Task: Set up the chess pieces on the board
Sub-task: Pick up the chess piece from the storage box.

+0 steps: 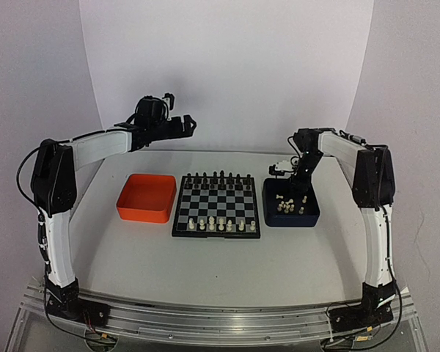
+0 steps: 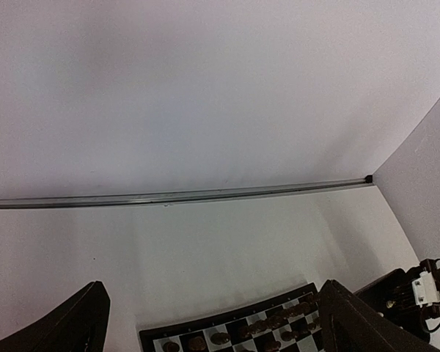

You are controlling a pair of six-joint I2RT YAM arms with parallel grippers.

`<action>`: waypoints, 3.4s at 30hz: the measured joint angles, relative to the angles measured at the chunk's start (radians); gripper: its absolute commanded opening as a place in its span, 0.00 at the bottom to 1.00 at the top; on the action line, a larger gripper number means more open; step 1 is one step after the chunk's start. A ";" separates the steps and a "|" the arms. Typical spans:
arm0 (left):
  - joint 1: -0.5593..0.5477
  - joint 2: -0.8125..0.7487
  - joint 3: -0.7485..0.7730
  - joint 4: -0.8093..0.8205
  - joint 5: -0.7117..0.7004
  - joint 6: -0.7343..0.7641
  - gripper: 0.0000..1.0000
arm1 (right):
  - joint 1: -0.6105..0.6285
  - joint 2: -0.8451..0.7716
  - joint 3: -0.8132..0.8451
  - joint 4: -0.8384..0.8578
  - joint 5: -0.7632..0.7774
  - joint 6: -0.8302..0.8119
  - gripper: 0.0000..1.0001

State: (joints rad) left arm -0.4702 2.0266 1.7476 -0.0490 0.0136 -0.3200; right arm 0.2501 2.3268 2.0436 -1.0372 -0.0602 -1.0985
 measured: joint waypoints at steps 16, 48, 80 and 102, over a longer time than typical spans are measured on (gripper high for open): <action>0.000 -0.016 -0.062 0.006 0.009 -0.002 1.00 | -0.001 0.030 0.000 -0.001 0.011 -0.039 0.49; 0.000 -0.036 -0.068 0.006 -0.019 0.008 1.00 | -0.001 0.076 -0.026 0.000 0.008 -0.052 0.26; 0.000 -0.035 -0.019 -0.039 -0.025 0.033 1.00 | -0.002 0.089 -0.025 0.019 -0.041 -0.097 0.12; 0.000 -0.036 -0.088 0.014 -0.021 0.024 1.00 | 0.006 0.061 -0.054 0.037 0.004 -0.095 0.00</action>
State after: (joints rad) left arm -0.4702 1.9904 1.6598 -0.0353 -0.0077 -0.2964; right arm 0.2565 2.3881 1.9892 -1.0002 -0.0562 -1.1930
